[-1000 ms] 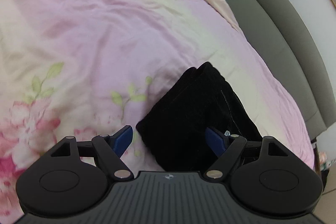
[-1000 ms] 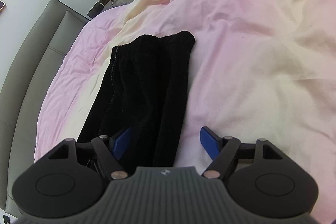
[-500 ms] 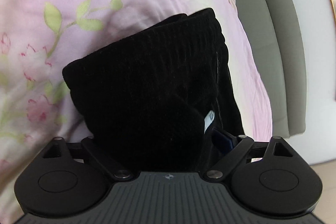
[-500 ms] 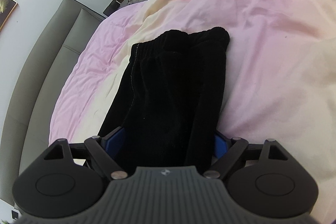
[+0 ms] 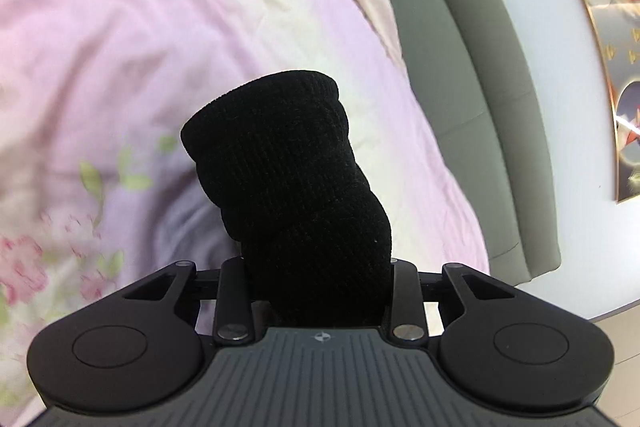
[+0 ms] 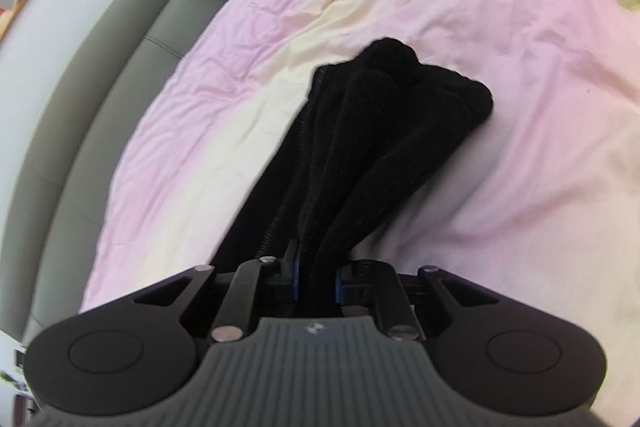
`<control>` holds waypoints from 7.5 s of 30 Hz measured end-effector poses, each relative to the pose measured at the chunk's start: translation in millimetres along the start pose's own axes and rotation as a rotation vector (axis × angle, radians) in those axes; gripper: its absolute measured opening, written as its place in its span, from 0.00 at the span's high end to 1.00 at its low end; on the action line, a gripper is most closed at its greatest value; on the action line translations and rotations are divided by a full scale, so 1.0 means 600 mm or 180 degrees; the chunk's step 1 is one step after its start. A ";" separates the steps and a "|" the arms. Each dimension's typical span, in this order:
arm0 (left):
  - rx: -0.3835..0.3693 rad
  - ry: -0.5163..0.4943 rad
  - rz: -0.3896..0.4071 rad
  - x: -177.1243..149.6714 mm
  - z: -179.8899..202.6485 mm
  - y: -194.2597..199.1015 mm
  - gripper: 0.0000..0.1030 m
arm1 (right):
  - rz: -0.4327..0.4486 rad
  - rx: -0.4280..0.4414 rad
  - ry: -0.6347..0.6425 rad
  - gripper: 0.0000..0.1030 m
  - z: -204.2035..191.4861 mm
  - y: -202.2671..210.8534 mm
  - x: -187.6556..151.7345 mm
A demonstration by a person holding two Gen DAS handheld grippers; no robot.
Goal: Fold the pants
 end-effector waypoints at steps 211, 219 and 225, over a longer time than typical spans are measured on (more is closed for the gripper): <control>0.0992 -0.0607 -0.0222 0.062 -0.273 0.259 0.07 | -0.2045 0.1872 0.5249 0.55 -0.544 0.264 -1.167; 0.0992 -0.0481 -0.0165 0.059 -0.282 0.247 0.06 | -0.2376 0.1794 0.5490 0.54 -0.540 0.234 -1.173; 0.0840 -0.0116 0.0017 0.066 -0.302 0.254 0.06 | -0.2337 0.1797 0.5179 0.53 -0.526 0.234 -1.158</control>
Point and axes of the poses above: each gripper's, at about its wrist camera, not at the fingertips, and y roughly against the way its jaws point, z to its right, x to its top, the point moved 4 cm from there along -y, roughly the way its jaws point, and after that the axes turned 3 degrees about x, right-handed, at the moved point
